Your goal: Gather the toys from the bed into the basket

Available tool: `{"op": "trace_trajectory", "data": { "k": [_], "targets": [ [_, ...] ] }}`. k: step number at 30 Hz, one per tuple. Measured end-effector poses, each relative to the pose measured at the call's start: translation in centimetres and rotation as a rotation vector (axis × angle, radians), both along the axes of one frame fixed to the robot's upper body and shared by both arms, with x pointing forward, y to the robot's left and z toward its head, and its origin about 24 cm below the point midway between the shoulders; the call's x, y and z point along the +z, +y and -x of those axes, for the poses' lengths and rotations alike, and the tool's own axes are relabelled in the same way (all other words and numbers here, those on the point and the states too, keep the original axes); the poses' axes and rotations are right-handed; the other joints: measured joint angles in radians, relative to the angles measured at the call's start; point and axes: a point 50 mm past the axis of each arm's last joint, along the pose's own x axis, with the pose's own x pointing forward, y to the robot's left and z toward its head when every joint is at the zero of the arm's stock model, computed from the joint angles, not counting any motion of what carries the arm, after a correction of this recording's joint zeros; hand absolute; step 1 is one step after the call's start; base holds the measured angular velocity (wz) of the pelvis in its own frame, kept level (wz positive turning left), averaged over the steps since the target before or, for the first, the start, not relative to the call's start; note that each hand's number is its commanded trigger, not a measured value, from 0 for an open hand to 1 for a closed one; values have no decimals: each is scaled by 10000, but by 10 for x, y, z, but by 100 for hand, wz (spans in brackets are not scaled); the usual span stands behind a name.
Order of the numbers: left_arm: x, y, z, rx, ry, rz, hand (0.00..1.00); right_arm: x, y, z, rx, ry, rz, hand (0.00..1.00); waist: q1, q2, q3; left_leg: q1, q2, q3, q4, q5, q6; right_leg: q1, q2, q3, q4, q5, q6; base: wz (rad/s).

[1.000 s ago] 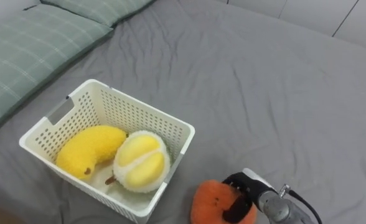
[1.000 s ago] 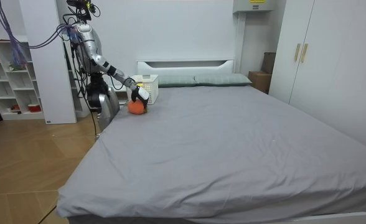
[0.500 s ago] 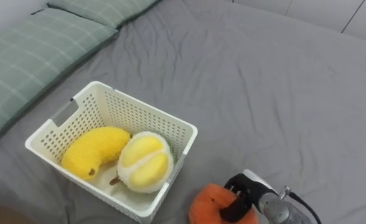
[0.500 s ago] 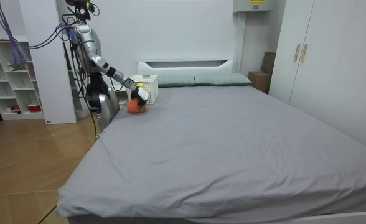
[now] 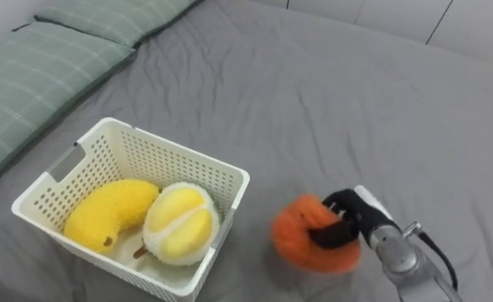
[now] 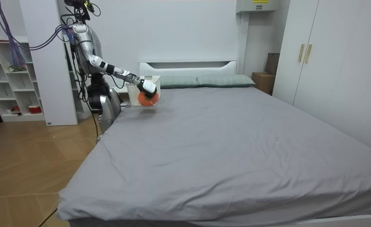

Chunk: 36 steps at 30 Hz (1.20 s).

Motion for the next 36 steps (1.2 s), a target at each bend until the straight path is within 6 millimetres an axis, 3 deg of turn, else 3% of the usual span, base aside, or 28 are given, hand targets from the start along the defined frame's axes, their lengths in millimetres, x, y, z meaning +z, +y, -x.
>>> {"op": "trace_trajectory", "data": {
  "k": [10,20,29,34,36],
  "targets": [
    [2,4,1,10,-84,-73,0,67,-15,-20,-699,-3174,-288,100,-243,-5,-6,12,22,139,-66,-7,11,-120,8,220,42,-1,2,-4],
    [2,5,2,-20,-76,-92,0,106,-7,-26,-234,-4823,-399,100,-161,38,-17,-3,37,130,-74,-6,11,-172,6,215,146,-5,9,0],
    [1,6,5,35,91,-108,0,124,5,-38,384,-5468,174,100,154,8,-27,-12,37,146,-62,-6,10,-246,6,238,155,-5,8,0],
    [1,8,5,46,170,-138,0,130,18,-43,822,-5572,51,100,461,-159,56,-29,39,132,-65,-5,10,-250,11,205,151,-5,8,0],
    [1,8,5,40,185,-137,0,132,22,-45,987,-5628,28,100,565,-208,45,-80,36,115,-62,-7,11,-255,7,187,151,-4,9,3]
  ]
}}
